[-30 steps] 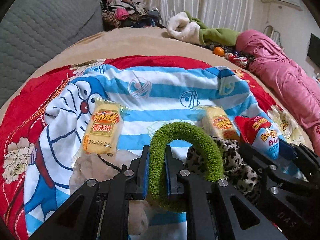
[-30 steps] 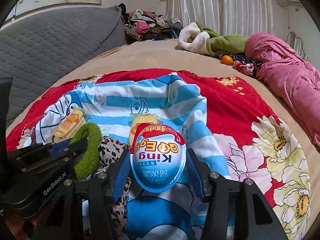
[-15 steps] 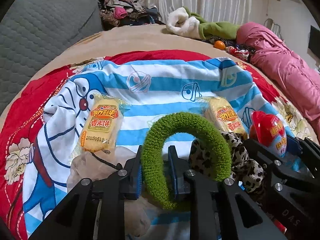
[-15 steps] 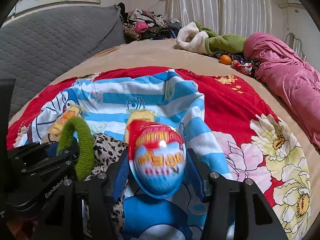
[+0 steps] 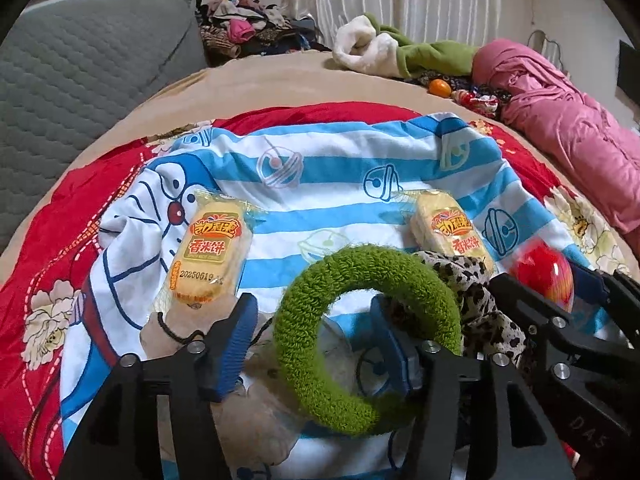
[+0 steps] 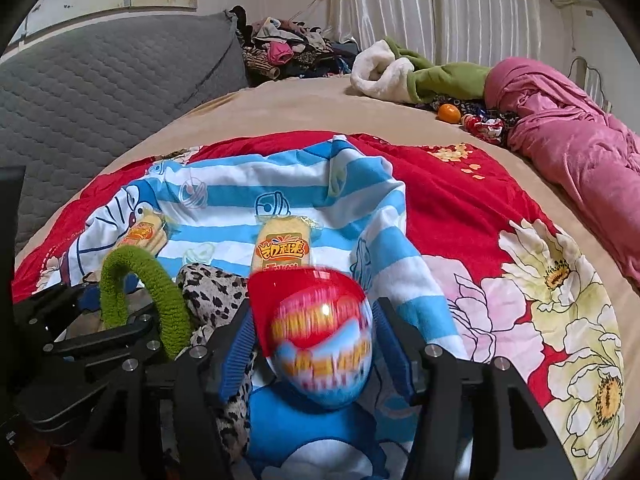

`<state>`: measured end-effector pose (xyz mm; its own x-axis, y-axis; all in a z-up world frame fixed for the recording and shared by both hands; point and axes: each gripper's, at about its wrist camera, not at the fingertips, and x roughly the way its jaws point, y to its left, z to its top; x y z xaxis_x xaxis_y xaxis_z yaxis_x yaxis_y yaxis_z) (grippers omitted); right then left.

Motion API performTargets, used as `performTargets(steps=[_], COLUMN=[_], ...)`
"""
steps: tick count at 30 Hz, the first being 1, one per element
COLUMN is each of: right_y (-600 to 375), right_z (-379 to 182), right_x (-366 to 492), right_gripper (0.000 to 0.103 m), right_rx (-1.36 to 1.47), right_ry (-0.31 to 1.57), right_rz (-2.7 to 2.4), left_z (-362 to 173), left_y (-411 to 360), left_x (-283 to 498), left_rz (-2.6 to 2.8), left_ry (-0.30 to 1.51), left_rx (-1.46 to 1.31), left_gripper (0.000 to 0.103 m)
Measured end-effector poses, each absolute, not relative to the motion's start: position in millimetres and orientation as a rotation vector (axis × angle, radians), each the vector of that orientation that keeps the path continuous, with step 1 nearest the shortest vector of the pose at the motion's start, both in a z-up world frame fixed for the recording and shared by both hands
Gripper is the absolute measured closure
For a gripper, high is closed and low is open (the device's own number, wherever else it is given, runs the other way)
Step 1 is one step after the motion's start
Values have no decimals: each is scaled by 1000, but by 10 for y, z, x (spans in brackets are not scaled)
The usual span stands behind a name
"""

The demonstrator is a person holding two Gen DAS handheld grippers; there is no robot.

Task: Organize objects
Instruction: 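Lower the ring and egg onto the striped cloth and open both grippers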

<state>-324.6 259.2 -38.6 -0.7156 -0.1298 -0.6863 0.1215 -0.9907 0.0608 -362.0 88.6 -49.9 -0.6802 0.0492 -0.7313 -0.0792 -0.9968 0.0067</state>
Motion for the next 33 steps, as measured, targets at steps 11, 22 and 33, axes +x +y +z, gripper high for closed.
performTargets(steps=[11, 22, 33], right_y=[2593, 2598, 2636], right_z=[-348, -273, -200], right_x=[-3203, -3144, -3093], right_gripper=[39, 32, 16], right_rx=[1105, 1081, 1043], right_ry=[-24, -36, -40], right_rz=[-2793, -2804, -2823], left_z=[-429, -339, -311], left_y=[841, 784, 700], left_x=[-3557, -3476, -3438], left_rz=[2843, 2850, 2836], left_ry=[59, 17, -84], left_rx=[-1203, -1192, -1175], left_gripper=[29, 26, 24])
